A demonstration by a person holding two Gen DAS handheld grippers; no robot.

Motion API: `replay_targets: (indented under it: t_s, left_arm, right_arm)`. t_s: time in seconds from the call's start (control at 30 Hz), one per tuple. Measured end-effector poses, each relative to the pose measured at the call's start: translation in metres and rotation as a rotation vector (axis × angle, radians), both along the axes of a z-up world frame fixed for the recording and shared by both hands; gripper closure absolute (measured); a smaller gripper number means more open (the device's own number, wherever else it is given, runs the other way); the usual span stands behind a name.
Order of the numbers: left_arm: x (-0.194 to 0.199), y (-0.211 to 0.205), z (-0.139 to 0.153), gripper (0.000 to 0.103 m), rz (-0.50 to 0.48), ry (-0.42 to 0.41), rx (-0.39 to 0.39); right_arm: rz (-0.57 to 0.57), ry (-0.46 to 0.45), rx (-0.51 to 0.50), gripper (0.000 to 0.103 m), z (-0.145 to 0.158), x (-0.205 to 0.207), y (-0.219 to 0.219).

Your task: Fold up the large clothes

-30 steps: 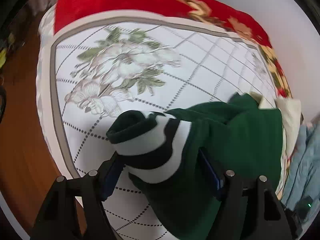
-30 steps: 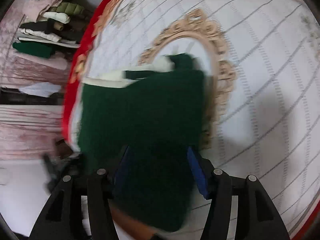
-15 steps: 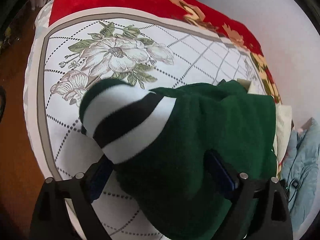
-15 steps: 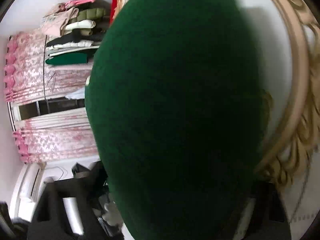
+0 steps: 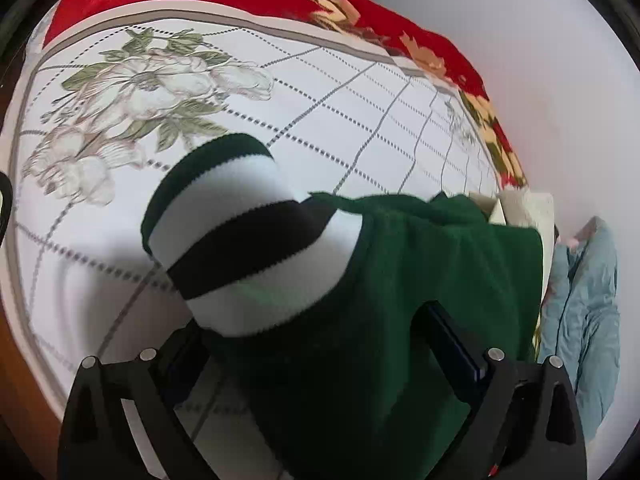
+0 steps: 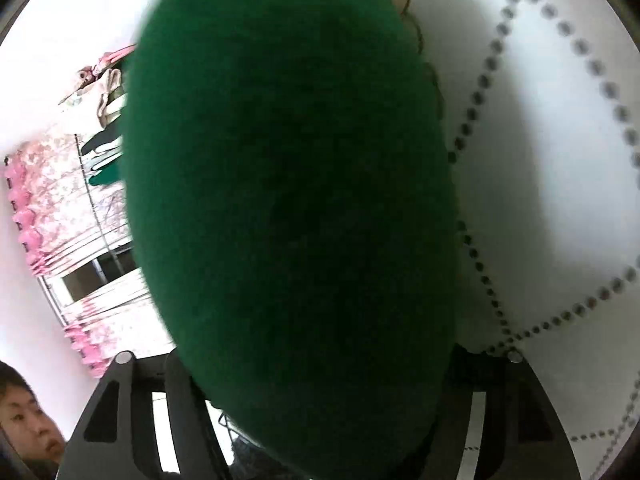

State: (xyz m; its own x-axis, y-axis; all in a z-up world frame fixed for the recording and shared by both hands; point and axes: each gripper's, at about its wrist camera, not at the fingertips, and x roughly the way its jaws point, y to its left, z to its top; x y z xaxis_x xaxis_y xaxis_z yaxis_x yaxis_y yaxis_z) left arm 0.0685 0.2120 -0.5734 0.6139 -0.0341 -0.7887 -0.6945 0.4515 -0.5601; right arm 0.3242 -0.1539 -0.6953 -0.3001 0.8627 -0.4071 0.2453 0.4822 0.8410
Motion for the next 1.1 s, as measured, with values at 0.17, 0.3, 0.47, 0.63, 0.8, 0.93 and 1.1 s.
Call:
replay_targets:
  t_s: [0.17,0.3,0.47,0.63,0.8,0.93,1.1]
  left_arm:
    - [0.007,0.011,-0.003,0.023,0.069,-0.096,-0.018]
    - [0.016,0.008,-0.002,0.070,0.036,-0.128,-0.012]
    - [0.015,0.009,0.002,0.077,0.043,-0.139,-0.025]
    - [0.017,0.007,0.011,0.078,0.019,-0.133,-0.001]
    - [0.019,0.016,0.013,0.078,0.044,-0.122,0.033]
    - [0.021,0.035,0.029,0.080,0.080,-0.148,0.028]
    - [0.030,0.049,0.067,0.080,0.072,-0.192,0.052]
  right_arm:
    - [-0.007,0.004,0.007,0.021,-0.002,0.003,0.020]
    - [0.008,-0.006,0.003,0.021,-0.001,0.002,0.033]
    - [-0.013,-0.018,-0.020,0.021,0.006,-0.003,0.037]
    - [-0.040,-0.050,-0.040,0.017,0.012,-0.034,0.032]
    - [-0.081,-0.137,-0.014,0.050,0.010,-0.021,0.083]
    - [-0.085,-0.217,0.001,0.071,0.039,-0.011,0.116]
    - [-0.084,-0.298,0.029,0.075,0.095,0.005,0.149]
